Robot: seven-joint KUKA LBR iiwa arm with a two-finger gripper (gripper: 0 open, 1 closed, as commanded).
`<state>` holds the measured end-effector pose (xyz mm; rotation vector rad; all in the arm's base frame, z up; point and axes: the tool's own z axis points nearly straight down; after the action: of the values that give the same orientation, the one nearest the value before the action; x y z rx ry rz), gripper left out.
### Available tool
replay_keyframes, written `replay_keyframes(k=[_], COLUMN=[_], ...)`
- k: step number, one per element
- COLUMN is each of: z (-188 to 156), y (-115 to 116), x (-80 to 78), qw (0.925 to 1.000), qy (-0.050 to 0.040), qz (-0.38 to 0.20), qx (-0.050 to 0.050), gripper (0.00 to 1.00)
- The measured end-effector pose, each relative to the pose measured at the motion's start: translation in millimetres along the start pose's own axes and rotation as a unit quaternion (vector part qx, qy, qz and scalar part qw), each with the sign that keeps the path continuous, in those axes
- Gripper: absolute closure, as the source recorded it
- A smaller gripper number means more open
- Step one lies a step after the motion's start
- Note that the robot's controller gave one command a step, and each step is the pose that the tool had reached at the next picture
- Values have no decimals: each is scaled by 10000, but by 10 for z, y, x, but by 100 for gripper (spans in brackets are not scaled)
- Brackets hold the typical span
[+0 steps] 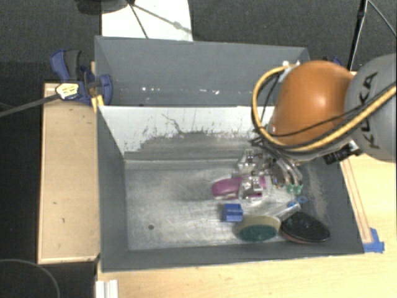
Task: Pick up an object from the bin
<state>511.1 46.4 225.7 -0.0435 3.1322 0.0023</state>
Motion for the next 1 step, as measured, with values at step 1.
replay_keyframes(k=[1], z=[560], y=[126], x=[330], qw=[9694], qy=[62], qz=[-2455], qx=[-12], gripper=[100])
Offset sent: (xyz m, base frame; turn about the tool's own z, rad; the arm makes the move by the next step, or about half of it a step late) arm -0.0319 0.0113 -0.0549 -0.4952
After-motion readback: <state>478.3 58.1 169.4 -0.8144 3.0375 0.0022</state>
